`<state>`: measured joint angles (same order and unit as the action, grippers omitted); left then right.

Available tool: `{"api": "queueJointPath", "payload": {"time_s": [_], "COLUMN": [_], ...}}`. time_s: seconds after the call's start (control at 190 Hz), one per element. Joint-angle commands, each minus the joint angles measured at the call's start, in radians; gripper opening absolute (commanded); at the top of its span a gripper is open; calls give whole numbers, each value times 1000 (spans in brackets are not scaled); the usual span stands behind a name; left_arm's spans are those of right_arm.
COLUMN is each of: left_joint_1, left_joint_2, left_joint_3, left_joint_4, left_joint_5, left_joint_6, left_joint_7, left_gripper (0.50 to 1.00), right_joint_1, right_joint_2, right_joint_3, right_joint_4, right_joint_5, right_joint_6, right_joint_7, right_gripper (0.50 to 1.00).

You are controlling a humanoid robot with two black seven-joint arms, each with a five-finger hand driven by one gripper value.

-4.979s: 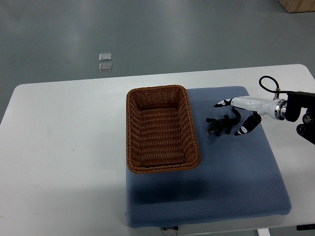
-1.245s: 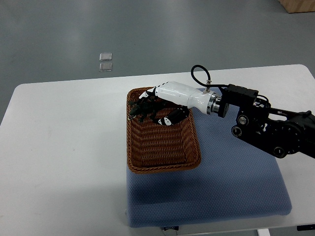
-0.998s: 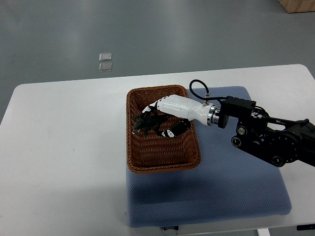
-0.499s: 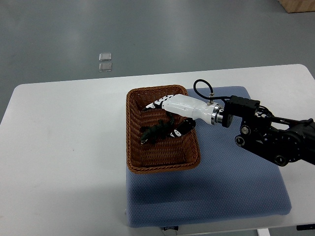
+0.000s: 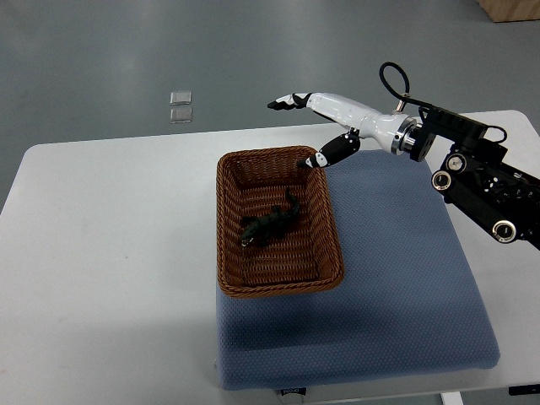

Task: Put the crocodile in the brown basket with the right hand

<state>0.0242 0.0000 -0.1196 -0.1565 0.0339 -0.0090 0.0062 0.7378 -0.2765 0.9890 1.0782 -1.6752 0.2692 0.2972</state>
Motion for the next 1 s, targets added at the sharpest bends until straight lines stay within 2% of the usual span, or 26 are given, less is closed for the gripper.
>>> {"api": "queueJointPath", "payload": {"time_s": [0.0,0.063,0.189,0.231,0.331,0.488,0.578,0.777,0.993], "left_joint_1": [0,0,0,-1,0,-1,-1,0,0], "left_joint_2": [0,0,0,0,0,0,0,0,0], "left_joint_3": [0,0,0,0,0,0,0,0,0], "left_joint_4": [0,0,0,0,0,0,0,0,0], "left_joint_5": [1,0,0,0,0,0,0,0,0], "left_joint_6": [0,0,0,0,0,0,0,0,0], "left_joint_7": [0,0,0,0,0,0,0,0,0], "left_gripper": [1000,1000,1000,1000,1000,1000,1000,1000,1000], "right_joint_1": [-38,-55,-95,-101,-118,-121,-124,-141,-143], "right_joint_2": [52,88,145,164,183,181,178,180,183], "right_joint_3": [138,232,373,416,474,479,477,477,477], "right_joint_4": [-12,-35,-112,-150,-228,-313,-333,-334,-333], "right_joint_5": [38,89,246,316,446,666,756,781,835], "right_joint_6": [54,74,61,42,-33,-151,-185,-194,-194], "right_joint_7": [-38,-79,-184,-222,-257,-263,-260,-242,-225], "right_gripper": [885,883,883,883,883,885,887,926,930]}}
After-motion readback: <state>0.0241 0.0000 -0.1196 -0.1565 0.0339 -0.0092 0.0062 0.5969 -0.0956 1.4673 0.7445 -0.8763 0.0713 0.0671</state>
